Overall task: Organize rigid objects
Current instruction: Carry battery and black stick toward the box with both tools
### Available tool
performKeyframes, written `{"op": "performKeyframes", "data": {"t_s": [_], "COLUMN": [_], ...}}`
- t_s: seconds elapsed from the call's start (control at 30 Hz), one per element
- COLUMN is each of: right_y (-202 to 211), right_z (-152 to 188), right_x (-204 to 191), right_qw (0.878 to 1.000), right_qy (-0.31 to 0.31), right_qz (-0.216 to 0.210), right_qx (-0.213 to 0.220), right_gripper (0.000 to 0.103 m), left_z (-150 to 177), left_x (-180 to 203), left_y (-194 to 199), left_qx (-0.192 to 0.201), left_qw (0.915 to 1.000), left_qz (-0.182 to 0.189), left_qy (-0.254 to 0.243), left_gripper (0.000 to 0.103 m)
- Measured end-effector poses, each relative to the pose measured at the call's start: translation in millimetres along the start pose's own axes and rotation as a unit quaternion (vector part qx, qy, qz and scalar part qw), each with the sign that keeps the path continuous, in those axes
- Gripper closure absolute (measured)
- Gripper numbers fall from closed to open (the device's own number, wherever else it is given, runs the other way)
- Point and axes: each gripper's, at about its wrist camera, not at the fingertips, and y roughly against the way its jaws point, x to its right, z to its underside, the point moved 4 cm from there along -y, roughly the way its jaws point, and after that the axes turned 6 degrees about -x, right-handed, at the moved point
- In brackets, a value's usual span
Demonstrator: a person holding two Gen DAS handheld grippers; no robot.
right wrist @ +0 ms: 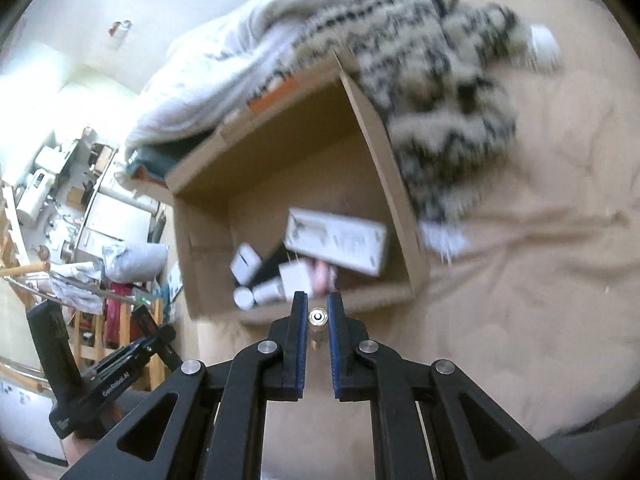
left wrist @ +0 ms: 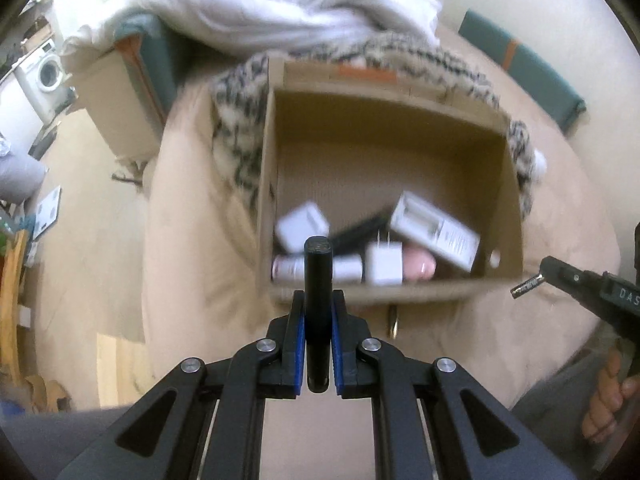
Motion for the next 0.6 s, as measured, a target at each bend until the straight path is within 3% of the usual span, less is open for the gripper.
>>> {"op": "performKeyframes", "data": {"t_s": [0.23,0.43,0.53,0.6], "right_y": [-28,-62,-68,-71], "right_z": [-28,-23,-23,-23], "right_x": [-13,-14,-19,-19], "right_qw": [0.998,0.997,0.995,0.995], "right_qy": [0.047,0.058,0.077,0.071], "right_qz": [0.028,0.05,0.065,0.064], "right_qx": [0.023,0.004,0.003,-0.002], "right_gripper": [0.092,0.092,0.092,0.092], "left_z": [-54,-59,-58,-61], "left_x": [20,28,26,27], "left_y": [0,-38,-52,-54], "left_qx": [0.025,0.019,-0.004,0.005], "left_qw": [0.999,0.998,0.9993,0.9985], "left_qz": [-0.012,-0.022,-0.001,-0.017], "left_qy": [-0.034,-0.056,-0.038,-0.052], "left_gripper": [0.093,0.093,0.093,0.093]}}
